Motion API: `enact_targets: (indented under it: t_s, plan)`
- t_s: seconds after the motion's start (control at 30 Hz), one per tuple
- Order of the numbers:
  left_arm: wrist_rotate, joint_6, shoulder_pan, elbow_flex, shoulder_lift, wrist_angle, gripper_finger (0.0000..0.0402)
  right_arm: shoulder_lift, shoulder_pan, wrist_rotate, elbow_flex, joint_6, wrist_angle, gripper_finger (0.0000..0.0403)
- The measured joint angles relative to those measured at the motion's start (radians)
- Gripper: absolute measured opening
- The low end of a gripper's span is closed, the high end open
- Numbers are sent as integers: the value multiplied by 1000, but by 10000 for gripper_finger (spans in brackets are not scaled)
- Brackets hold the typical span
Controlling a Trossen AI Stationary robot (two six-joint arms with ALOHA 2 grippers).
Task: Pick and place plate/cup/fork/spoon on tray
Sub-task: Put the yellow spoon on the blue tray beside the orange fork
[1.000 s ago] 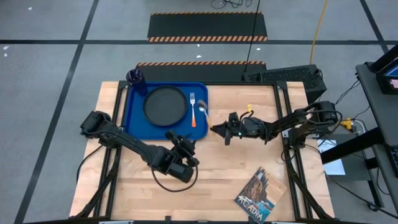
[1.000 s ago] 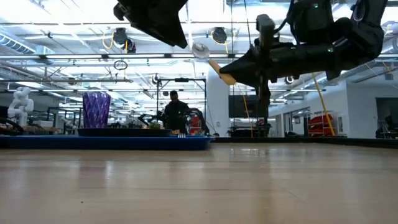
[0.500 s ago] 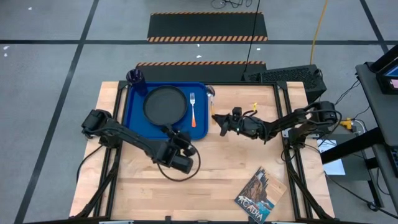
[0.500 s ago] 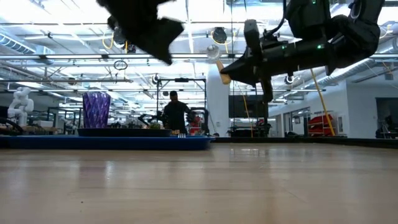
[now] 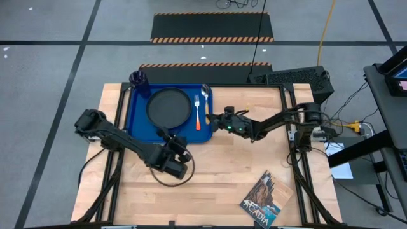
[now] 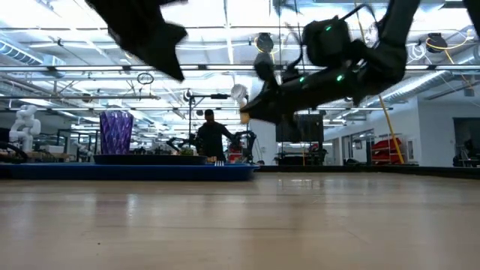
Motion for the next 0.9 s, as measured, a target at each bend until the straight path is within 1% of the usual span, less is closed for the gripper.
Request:
enact_targets:
  t_s: [0.17,0.37,0.5,0.6,0.67,0.77,0.83,0.9]
  plan:
    - [-6,64,-34,2,-108,-6,163,114,-17,2,64,118,-1,13]
    - [-9,183,-26,3,-229,-7,163,203,-32,4,123,228,-16,13]
    - [-1,253,-9,2,-288,-8,163,214,-37,4,139,257,-83,13]
    - [8,260,-6,2,-326,-9,163,206,-49,1,140,299,-145,13]
    - [14,259,-9,2,-337,-10,163,203,-61,-18,141,324,-172,13]
    - [19,246,-24,2,-339,-18,163,201,-82,-85,142,370,-189,13]
    - [20,269,-34,2,-340,-15,163,200,-96,-132,142,406,-196,13]
    - [44,290,-38,2,-339,-16,163,201,-108,-174,142,435,-199,13]
